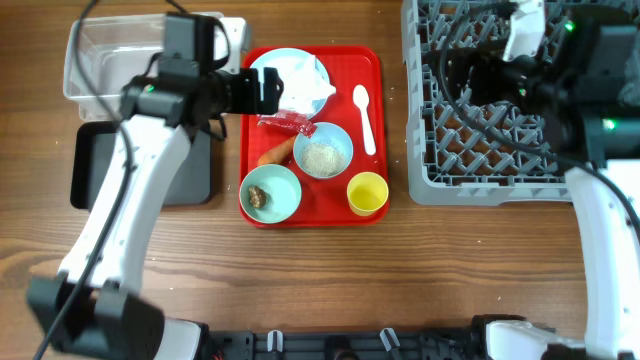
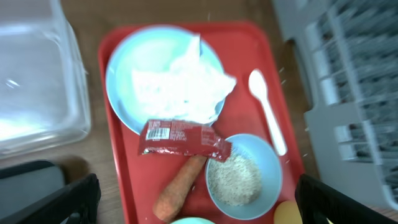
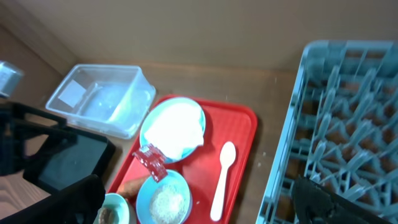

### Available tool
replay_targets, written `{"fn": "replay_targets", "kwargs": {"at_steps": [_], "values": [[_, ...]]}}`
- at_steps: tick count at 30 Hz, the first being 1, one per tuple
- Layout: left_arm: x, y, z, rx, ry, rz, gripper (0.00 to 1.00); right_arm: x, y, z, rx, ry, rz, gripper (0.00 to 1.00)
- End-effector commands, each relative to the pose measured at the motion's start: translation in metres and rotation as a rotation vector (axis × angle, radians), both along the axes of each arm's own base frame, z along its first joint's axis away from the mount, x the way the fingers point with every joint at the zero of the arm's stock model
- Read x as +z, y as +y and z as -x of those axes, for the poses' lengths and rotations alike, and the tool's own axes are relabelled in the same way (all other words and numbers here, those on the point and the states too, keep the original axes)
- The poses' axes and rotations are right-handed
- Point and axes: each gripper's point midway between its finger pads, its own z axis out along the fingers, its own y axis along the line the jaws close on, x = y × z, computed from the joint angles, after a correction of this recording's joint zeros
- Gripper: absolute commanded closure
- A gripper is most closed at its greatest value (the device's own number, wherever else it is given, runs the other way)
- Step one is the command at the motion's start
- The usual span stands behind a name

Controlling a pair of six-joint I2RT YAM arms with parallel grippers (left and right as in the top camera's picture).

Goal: Sort waste into correct bins and load items into the dishwasher rack
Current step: 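Grasp the crumpled white tissue with the left gripper and lift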

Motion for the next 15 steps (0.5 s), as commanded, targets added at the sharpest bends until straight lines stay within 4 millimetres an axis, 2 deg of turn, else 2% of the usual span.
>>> {"fn": "replay_targets", "kwargs": {"at_steps": [1,3,4,7,10,12,15], "values": [[-0.038,-0.004,-0.006,-0.021,0.095,-0.029,0.0,-0.009,0.003,-0.004,-0.048,0.112,-0.103,0.0],[-0.056,-0.008,-0.009,-0.035,0.136,-0.017,0.0,-0.015,0.004,-0.005,-0.046,0.139,-0.114,0.0],[-0.058,-0.014,-0.013,-0.05,0.131,0.007,0.0,-0.017,0.005,-0.004,-0.041,0.144,-0.112,0.0],[-0.041,-0.031,-0.036,-0.073,0.033,0.068,0.0,-0.018,0.005,-0.003,-0.041,0.148,-0.11,0.0],[-0.026,-0.032,-0.059,-0.025,-0.036,-0.02,0.06,-0.019,0.005,-0.002,-0.042,0.156,-0.112,0.0],[-0.019,-0.032,-0.075,0.009,-0.06,-0.089,0.06,-0.021,0.005,0.0,-0.043,0.169,-0.111,0.0],[-0.031,-0.037,-0.094,0.018,-0.033,-0.124,0.04,-0.026,0.005,0.004,-0.044,0.2,-0.109,0.0]]}}
